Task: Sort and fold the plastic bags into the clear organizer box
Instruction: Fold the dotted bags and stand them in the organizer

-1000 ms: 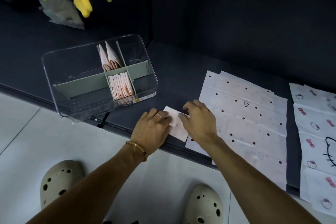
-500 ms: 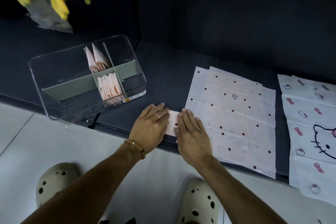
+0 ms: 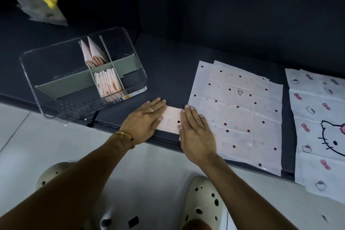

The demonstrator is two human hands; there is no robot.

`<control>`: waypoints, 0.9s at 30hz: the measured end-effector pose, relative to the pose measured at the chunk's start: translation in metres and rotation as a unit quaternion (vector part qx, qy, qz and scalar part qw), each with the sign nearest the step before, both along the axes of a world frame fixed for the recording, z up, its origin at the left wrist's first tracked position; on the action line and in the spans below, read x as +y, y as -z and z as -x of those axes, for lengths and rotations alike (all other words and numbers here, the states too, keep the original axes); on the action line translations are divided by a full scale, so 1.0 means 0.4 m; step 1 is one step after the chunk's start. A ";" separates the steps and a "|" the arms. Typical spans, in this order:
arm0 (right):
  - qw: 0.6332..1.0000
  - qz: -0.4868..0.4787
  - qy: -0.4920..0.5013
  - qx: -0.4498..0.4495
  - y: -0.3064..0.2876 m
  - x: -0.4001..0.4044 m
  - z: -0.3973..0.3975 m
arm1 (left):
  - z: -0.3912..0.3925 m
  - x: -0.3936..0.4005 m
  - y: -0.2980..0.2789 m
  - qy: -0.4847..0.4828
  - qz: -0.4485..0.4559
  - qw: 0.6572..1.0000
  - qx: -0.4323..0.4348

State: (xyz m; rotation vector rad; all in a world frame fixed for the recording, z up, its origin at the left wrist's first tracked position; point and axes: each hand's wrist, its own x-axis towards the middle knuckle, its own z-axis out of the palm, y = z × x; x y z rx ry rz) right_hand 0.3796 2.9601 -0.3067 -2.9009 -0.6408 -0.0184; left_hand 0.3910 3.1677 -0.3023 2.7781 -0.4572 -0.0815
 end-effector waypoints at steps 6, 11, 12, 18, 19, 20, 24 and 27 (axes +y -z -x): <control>1.000 0.006 -0.006 0.011 -0.001 0.000 0.002 | 0.014 0.054 -0.023 -0.110 0.009 0.994 0.029; 1.000 -0.018 0.000 -0.020 -0.004 0.000 0.003 | -0.029 -0.047 -0.048 -0.135 0.044 0.990 -0.009; 1.000 -0.019 -0.001 -0.021 -0.001 -0.001 0.003 | -0.040 -0.063 -0.052 -0.125 0.027 0.992 -0.015; 1.000 -0.027 -0.012 0.002 -0.006 -0.005 -0.001 | -0.087 -0.094 -0.084 -0.123 0.002 0.992 0.031; 0.999 -0.033 -0.014 0.013 -0.011 -0.005 -0.001 | -0.086 -0.093 -0.091 -0.123 0.008 0.991 0.046; 0.999 -0.045 -0.011 0.023 -0.017 -0.005 -0.004 | -0.084 -0.090 -0.096 -0.127 0.021 0.990 0.060; 0.986 -0.141 0.041 0.075 -0.082 0.023 -0.028 | -0.057 -0.055 -0.136 -0.198 0.213 0.951 0.104; 0.925 -0.322 0.122 0.161 -0.170 0.080 -0.070 | -0.039 -0.010 -0.182 -0.233 0.376 0.891 0.103</control>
